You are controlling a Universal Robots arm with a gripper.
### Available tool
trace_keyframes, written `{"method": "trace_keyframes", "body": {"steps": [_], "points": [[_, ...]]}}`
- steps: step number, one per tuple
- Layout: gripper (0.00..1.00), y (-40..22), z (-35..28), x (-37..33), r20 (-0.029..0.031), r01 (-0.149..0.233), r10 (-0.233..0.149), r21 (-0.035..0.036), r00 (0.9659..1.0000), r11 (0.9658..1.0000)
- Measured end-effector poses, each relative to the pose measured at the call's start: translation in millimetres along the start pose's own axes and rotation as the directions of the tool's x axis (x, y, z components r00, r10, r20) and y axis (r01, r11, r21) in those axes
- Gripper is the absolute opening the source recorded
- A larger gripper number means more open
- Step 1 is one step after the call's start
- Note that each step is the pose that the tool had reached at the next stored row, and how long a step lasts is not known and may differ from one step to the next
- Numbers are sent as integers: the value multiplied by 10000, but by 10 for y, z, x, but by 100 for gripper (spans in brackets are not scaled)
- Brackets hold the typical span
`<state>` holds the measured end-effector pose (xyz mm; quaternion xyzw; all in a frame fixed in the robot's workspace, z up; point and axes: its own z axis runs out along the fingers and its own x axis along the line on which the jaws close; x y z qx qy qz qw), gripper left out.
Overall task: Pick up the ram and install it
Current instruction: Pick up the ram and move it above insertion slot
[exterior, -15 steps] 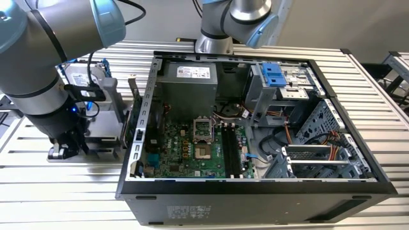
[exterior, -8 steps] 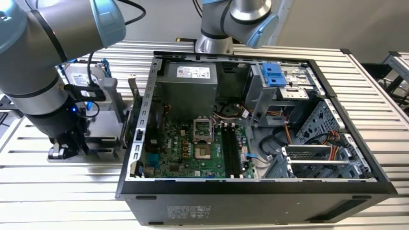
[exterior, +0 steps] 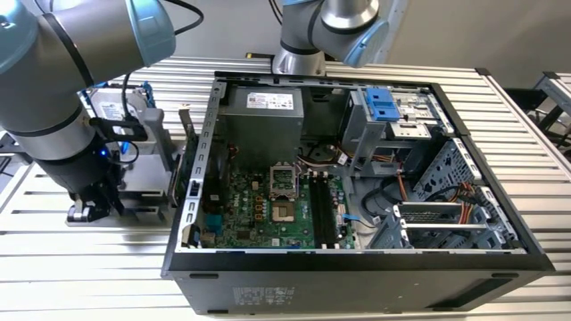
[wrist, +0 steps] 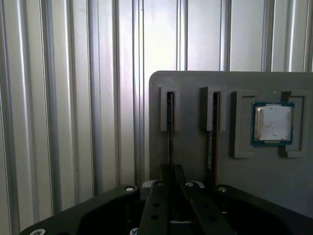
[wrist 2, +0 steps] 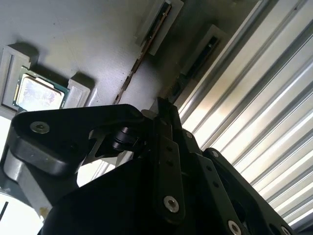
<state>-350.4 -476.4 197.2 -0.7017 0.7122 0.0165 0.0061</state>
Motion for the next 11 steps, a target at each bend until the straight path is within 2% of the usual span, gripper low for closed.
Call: {"method": "trace_keyframes", "body": {"steps": [4, 11], "points": [[0, 2, -171, -5, -4, 0, 0, -26, 10000, 10000], [0, 7, -488, -15, -3, 0, 0, -31, 10000, 10000]]}}
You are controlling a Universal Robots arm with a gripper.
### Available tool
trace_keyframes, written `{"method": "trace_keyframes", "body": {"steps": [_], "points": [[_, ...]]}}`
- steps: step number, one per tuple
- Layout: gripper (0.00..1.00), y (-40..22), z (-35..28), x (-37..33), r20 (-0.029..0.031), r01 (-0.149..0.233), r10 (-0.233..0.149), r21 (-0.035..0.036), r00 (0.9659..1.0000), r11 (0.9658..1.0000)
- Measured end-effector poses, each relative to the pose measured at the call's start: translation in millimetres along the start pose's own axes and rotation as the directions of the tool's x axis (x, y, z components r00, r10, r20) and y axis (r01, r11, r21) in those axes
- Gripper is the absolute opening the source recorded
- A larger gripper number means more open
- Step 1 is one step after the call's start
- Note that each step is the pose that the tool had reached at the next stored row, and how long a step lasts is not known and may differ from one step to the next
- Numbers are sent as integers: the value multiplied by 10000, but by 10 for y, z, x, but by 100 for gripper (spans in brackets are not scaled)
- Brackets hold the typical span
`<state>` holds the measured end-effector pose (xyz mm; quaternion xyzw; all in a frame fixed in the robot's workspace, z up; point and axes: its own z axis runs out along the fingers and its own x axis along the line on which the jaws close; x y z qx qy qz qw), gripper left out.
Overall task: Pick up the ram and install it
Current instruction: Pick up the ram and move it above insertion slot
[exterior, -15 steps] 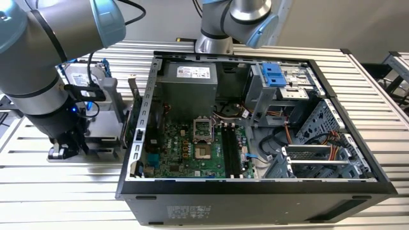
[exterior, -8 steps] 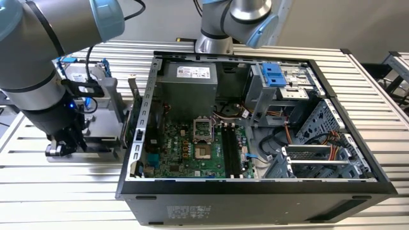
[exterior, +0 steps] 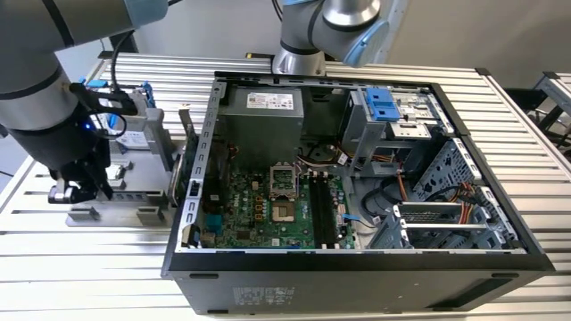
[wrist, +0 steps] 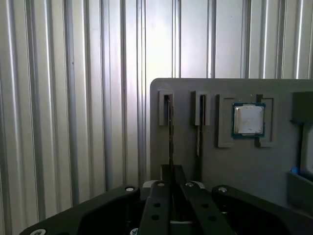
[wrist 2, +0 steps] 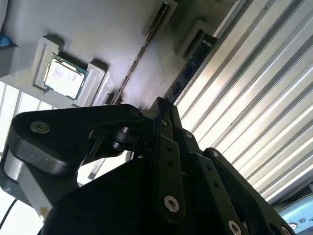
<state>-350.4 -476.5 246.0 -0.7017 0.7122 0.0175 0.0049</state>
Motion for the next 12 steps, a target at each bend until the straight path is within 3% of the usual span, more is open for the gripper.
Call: {"method": "trace_keyframes", "body": {"steps": [3, 12], "points": [[0, 2, -124, -4, -1, 0, 0, -3, 10000, 10000], [0, 6, -347, -11, -1, 0, 0, -3, 10000, 10000]]}}
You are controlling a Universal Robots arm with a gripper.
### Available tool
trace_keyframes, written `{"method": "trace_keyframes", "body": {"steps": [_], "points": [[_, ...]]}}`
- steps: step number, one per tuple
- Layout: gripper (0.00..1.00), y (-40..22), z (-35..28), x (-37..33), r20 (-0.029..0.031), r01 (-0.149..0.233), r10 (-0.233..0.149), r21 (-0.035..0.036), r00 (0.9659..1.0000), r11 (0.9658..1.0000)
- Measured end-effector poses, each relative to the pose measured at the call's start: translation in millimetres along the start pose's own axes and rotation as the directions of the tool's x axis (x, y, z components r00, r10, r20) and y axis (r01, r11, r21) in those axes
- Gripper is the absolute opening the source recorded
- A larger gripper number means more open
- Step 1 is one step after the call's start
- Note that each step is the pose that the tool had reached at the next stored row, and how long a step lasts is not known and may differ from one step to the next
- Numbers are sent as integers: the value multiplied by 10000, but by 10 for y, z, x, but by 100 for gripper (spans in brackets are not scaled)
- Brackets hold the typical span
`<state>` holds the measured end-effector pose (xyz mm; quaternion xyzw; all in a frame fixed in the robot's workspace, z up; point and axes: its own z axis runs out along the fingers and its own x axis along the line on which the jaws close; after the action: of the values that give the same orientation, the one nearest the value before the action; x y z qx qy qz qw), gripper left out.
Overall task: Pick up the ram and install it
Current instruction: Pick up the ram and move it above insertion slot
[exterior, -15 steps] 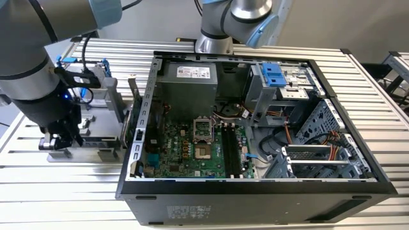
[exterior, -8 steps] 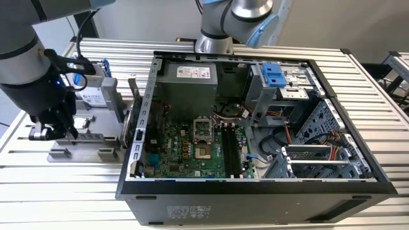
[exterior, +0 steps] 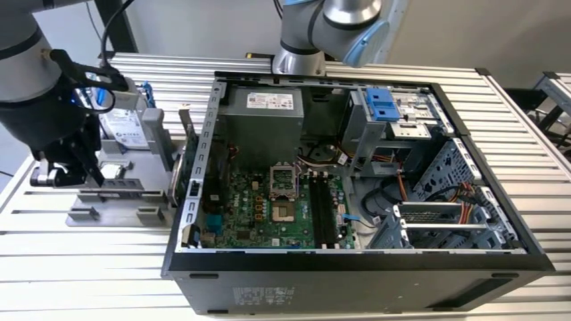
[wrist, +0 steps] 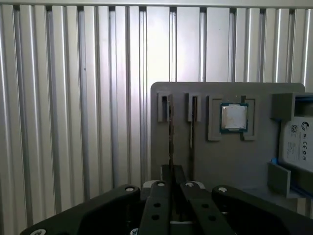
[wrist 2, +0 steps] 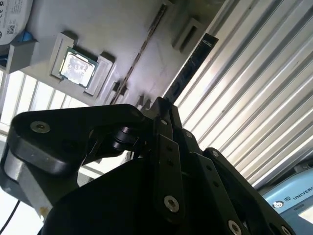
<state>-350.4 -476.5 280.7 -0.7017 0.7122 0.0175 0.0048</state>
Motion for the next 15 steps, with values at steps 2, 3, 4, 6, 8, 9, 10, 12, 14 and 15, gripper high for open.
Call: {"method": "trace_keyframes", "body": {"steps": [2, 3, 4, 6, 8, 9, 10, 12, 14, 15], "points": [[0, 1, -60, -2, 0, 0, 0, 0, 10000, 10000], [0, 2, -96, -3, 0, 0, 0, 0, 10000, 10000], [0, 3, -134, -4, 0, 0, 0, 0, 10000, 10000], [0, 4, -216, -7, 1, 0, 0, 0, 10000, 10000], [0, 5, -290, -9, 0, 0, 0, 1, 10000, 10000], [0, 6, -326, -10, 0, -1, 1, 1, 10000, 10000], [0, 7, -361, -11, 0, -1, 1, -1, 10000, 10000], [0, 8, -427, -13, 0, 0, 0, 0, 10000, 10000], [0, 9, -501, -16, -1, 0, 0, -1, 10000, 10000], [0, 10, -547, -18, 0, 0, 0, 0, 10000, 10000]]}}
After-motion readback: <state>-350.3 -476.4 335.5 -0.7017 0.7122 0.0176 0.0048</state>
